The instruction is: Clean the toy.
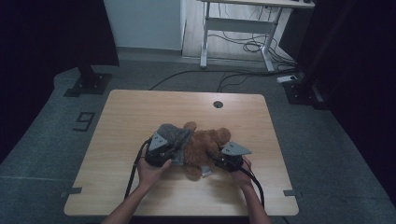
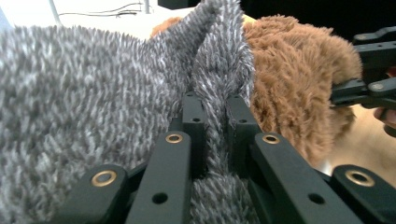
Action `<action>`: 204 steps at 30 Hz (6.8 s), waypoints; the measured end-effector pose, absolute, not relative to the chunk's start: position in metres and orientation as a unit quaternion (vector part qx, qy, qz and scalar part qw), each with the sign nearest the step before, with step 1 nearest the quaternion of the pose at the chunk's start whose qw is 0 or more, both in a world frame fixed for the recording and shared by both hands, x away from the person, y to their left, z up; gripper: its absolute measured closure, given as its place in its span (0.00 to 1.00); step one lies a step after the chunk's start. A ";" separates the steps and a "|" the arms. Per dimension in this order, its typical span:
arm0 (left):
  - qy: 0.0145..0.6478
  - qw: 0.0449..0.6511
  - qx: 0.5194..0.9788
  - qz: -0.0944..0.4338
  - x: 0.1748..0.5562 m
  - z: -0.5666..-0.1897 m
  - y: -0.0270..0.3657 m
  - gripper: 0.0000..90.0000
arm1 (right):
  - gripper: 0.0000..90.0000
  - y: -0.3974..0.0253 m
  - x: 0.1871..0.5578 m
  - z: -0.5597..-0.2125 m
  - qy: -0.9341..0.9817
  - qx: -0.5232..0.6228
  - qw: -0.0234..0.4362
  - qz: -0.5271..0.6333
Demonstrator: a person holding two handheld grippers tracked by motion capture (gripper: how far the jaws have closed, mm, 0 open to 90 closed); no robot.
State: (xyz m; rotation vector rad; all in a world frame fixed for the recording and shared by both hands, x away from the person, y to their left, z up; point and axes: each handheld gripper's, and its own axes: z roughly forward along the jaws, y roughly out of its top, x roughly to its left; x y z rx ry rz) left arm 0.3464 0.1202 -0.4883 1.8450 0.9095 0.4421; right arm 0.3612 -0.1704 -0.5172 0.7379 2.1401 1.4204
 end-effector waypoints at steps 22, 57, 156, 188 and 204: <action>0.303 0.455 0.822 0.157 0.349 -0.464 0.002 0.88 | 0.68 -0.179 0.330 -0.538 0.787 0.232 0.250 0.514; 0.489 0.406 0.756 0.154 0.368 -0.515 0.201 0.89 | 0.68 -0.184 0.331 -0.544 0.778 0.245 0.227 0.533; 0.302 0.396 0.857 0.134 0.389 -0.439 -0.029 0.90 | 0.66 -0.186 0.330 -0.547 0.777 0.244 0.216 0.539; 0.305 0.454 0.829 0.116 0.349 -0.476 0.005 0.93 | 0.31 -0.232 0.319 -0.540 0.783 0.305 0.183 0.510; 0.293 0.477 0.821 0.110 0.324 -0.484 0.012 0.93 | 0.21 -0.251 0.323 -0.519 0.736 0.343 0.180 0.556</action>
